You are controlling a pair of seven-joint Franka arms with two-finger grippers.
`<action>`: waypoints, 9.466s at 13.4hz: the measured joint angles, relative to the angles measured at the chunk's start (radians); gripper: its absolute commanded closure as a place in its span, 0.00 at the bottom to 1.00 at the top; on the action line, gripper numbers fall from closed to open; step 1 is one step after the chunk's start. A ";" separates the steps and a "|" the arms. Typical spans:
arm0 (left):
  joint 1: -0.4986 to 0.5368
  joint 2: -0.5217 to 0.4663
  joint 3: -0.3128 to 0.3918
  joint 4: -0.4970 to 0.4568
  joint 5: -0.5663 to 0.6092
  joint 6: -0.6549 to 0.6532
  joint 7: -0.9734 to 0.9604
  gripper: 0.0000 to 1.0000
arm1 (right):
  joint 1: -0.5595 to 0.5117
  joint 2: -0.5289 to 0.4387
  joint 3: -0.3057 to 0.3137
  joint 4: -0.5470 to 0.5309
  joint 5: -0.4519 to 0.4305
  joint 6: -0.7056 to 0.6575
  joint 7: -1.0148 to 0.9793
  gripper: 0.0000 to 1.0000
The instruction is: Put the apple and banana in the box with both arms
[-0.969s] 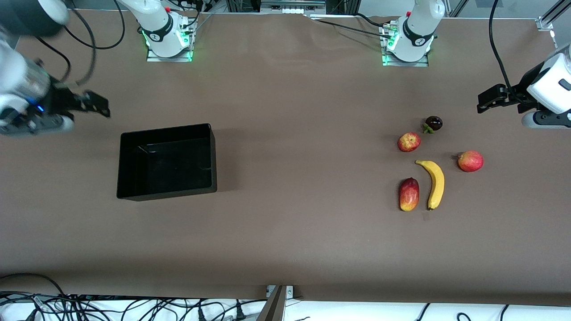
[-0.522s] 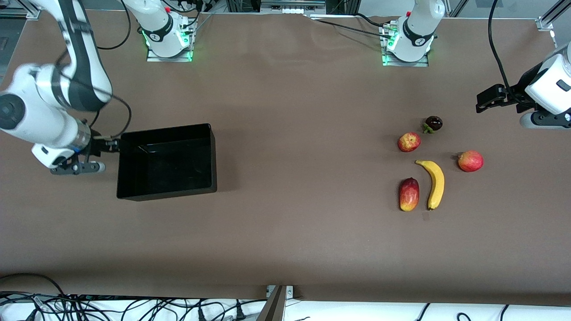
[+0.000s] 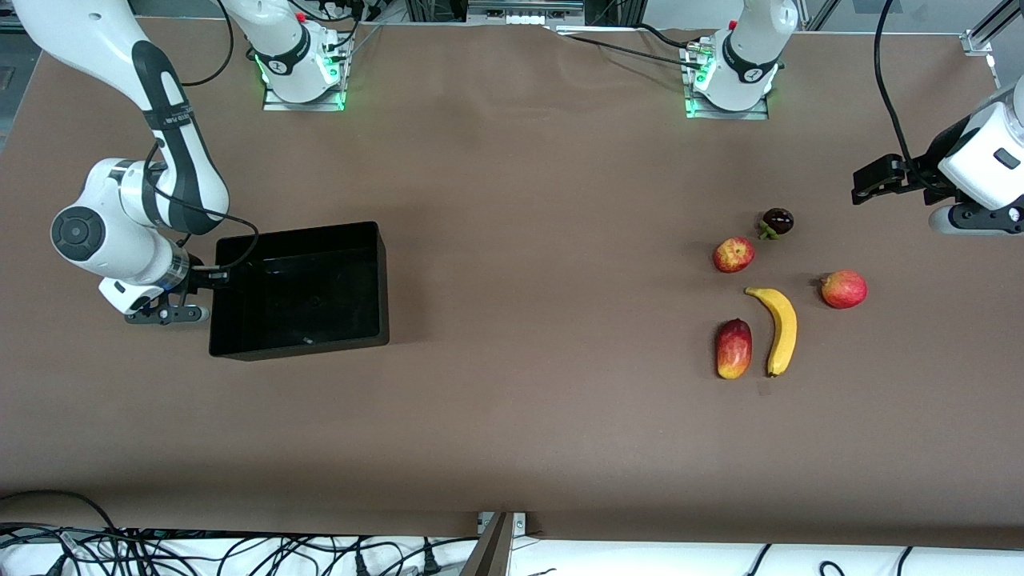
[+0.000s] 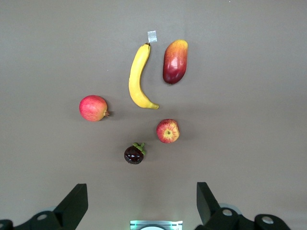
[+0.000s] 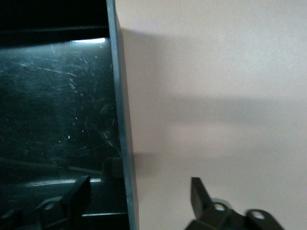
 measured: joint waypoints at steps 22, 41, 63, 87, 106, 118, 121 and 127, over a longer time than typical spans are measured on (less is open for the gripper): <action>0.001 0.009 0.000 0.002 0.000 -0.013 0.000 0.00 | 0.442 0.197 0.208 0.615 0.214 -0.325 0.604 1.00; -0.026 0.212 -0.018 -0.186 0.000 0.113 -0.060 0.00 | 0.686 0.443 0.180 0.786 0.158 -0.113 0.829 0.00; -0.024 0.247 -0.065 -0.678 0.063 0.704 -0.181 1.00 | 0.060 -0.429 0.097 0.360 0.011 -0.748 0.254 0.00; -0.098 0.442 -0.064 0.025 0.035 0.125 -0.409 0.00 | 0.055 -0.388 0.107 0.450 -0.027 -0.734 0.250 0.00; 0.132 0.522 -0.094 -0.123 0.191 0.524 0.287 1.00 | 0.055 -0.379 0.109 0.452 -0.027 -0.726 0.250 0.00; -0.262 0.657 -0.318 -0.035 0.165 0.524 -0.437 0.52 | 0.055 -0.378 0.109 0.455 -0.027 -0.725 0.250 0.00; -0.268 0.663 -0.311 -0.037 0.177 0.524 -0.493 0.00 | 0.055 -0.378 0.109 0.455 -0.027 -0.725 0.250 0.00; -0.151 0.485 -0.306 0.045 0.178 0.316 -0.495 0.00 | 0.055 -0.378 0.110 0.456 -0.027 -0.725 0.250 0.00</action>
